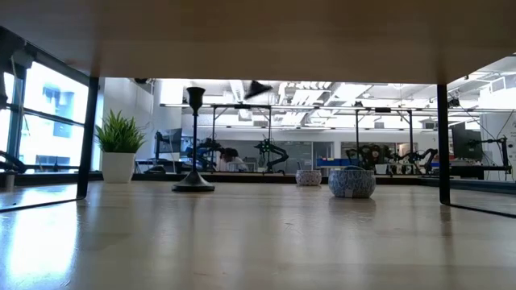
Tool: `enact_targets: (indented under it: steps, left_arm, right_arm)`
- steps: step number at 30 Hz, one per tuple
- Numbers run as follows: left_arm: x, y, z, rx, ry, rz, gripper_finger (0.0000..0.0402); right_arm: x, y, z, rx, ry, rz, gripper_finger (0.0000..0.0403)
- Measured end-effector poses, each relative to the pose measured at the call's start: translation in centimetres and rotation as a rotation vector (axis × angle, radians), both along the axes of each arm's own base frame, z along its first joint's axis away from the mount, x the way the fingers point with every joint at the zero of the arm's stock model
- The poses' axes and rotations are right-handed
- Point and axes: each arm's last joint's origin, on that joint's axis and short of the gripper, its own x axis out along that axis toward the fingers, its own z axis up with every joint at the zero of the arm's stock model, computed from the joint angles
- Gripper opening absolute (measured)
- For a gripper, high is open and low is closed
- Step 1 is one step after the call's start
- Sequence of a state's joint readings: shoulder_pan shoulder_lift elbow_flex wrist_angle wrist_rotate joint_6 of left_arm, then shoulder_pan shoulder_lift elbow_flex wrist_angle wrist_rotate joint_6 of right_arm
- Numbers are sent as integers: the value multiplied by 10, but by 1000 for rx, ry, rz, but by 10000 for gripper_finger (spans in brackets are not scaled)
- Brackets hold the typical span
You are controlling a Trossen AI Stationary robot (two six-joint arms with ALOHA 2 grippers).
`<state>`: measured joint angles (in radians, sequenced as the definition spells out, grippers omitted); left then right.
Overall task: Pick & Place candle stick holders
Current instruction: Put the top black candle holder on the shelf
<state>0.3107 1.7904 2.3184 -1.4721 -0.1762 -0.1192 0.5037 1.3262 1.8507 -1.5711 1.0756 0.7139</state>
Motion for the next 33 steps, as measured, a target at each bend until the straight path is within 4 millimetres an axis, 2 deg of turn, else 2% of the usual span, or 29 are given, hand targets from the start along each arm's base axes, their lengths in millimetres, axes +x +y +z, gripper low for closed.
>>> enact_targets:
  steps: [6,14,23,30,33]
  left_arm:
    - [-14,-47,25,-6,-126,-144,133]
    - [-19,-114,53,9,-368,-380,133]
    - [-26,-179,50,-93,-365,-509,133]
    - [-36,-226,41,-169,-330,-542,133]
    - [-33,-246,36,-185,-323,-591,133]
  right_arm:
    - [0,-1,1,-26,-14,-17,358]
    - [0,-1,1,-29,-15,-19,358]
    - [0,-1,1,-25,-13,-16,358]
    - [1,0,0,-24,-9,-15,358]
    - [1,0,0,-30,-11,-18,358]
